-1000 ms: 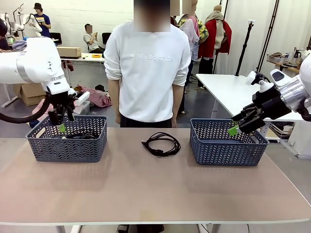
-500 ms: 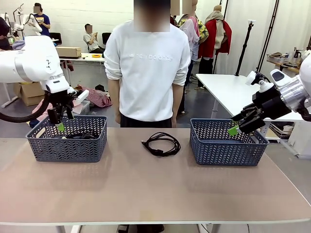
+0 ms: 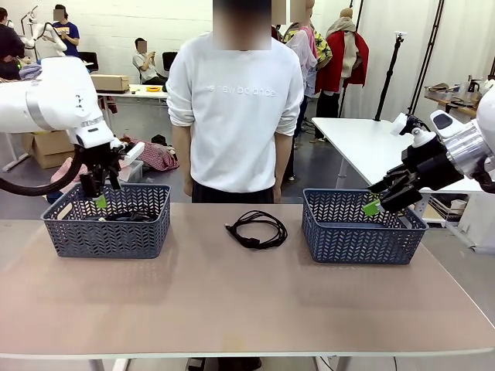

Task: Organize the cables according to human instructions.
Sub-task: Pick up a bundle of cables and place it in the basket indicated by the human.

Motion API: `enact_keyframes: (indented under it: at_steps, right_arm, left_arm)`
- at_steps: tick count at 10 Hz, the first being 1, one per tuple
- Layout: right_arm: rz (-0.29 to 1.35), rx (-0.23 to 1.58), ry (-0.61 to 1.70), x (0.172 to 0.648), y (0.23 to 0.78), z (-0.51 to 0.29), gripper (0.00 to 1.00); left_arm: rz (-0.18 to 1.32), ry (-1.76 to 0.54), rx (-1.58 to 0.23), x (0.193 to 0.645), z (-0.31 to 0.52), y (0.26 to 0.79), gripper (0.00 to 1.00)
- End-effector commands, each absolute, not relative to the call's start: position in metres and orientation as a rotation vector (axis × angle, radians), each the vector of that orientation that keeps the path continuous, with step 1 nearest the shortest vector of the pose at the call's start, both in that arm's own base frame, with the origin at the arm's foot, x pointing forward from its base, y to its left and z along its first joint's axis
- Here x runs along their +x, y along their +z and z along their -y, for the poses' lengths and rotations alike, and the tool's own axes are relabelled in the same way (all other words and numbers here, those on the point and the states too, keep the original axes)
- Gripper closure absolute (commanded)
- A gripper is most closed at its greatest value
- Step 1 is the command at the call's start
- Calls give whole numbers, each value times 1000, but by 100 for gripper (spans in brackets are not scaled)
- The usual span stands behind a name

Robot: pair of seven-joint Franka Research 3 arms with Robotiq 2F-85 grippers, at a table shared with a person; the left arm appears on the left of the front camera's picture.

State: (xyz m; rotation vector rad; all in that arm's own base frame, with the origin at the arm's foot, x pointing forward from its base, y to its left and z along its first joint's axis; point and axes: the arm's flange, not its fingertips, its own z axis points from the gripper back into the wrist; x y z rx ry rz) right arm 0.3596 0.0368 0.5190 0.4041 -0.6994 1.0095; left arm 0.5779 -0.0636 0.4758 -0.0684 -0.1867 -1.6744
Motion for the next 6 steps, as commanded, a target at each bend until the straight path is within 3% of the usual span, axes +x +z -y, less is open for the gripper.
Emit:
enact_keyframes:
  at_steps: [1, 6]
  right_arm:
    - [727, 430, 1026, 362, 518, -37, 0]
    - [727, 430, 1026, 362, 518, -37, 0]
  left_arm:
    - [305, -1597, -130, 555, 86, 490, 0]
    - [417, -1467, -208, 490, 127, 499, 0]
